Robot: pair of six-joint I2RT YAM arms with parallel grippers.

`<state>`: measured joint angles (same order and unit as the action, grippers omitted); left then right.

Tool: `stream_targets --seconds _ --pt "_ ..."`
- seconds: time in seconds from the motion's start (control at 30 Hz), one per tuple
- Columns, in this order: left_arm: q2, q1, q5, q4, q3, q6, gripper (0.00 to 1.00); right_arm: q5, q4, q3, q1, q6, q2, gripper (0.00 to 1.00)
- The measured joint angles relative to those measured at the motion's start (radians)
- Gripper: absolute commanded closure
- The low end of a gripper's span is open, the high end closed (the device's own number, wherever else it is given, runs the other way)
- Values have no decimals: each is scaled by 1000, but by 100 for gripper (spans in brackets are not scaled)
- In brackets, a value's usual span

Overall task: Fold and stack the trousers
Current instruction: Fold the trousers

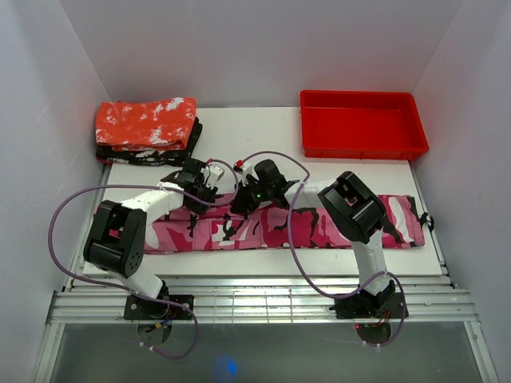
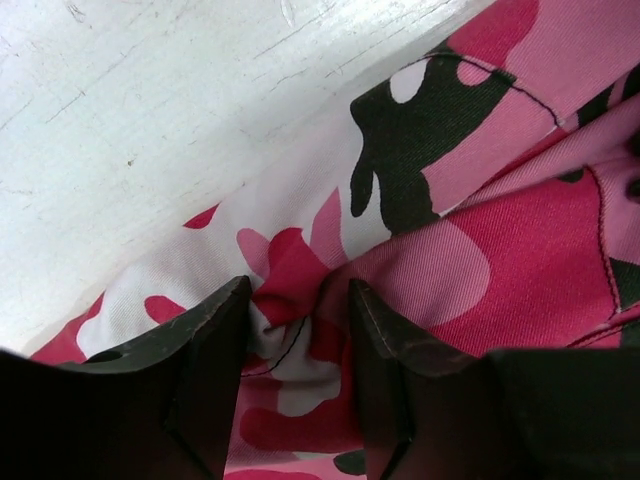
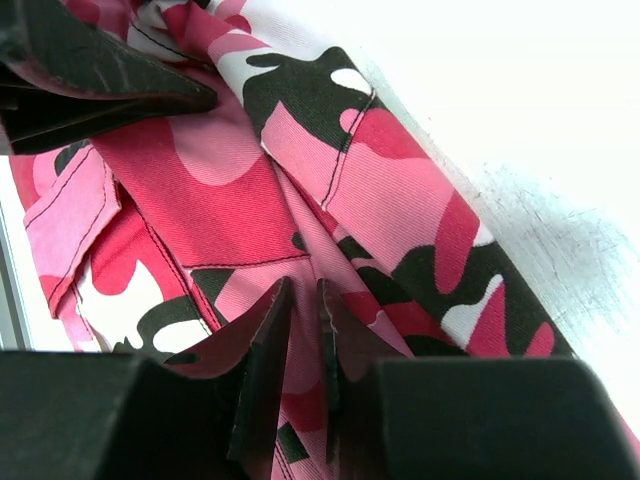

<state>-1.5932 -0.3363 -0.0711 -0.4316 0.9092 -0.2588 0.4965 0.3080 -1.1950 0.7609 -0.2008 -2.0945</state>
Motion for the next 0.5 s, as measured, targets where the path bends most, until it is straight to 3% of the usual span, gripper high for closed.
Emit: stream_targets --seconds 0.1,0.13,0.17,0.23,0.3,0.43,0.5 --pt "-5 0 -5 11 -2 -3 58 3 0 0 0 0 0 69" --pt "-9 0 -6 14 0 -7 60 6 -2 0 1 2 3 63" --pt "-18 0 -8 13 8 -9 66 5 -5 0 2 2 9 48" --pt "-51 0 -10 12 39 -11 70 -2 -19 22 13 18 43 35" --pt "-83 0 -10 8 71 -13 77 -23 -51 56 23 48 92 33" --pt "-122 0 -3 -13 115 -15 80 -89 -121 174 18 92 222 35" --pt "-134 0 1 -18 130 -13 82 -103 -140 217 13 107 273 42"
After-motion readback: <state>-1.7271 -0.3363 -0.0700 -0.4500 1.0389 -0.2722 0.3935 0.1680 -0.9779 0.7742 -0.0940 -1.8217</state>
